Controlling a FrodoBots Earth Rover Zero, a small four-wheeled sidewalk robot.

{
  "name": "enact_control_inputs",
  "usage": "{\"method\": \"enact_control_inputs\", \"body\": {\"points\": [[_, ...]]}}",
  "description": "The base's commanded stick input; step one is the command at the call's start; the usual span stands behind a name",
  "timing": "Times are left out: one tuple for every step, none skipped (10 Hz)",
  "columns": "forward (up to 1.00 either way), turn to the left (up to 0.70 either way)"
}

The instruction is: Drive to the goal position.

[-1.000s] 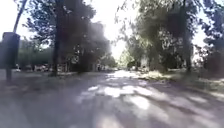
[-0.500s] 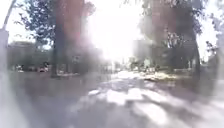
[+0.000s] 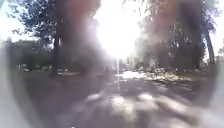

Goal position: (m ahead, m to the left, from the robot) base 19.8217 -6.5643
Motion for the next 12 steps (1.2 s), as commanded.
{"method": "enact_control_inputs", "body": {"points": [[1.0, 0.0], [1.0, 0.0], [1.0, 0.0], [1.0, 0.0], [1.0, 0.0], [1.0, 0.0], [1.0, 0.0], [1.0, 0.0], [1.0, 0.0], [1.0, 0.0], [1.0, 0.0], [1.0, 0.0]]}}
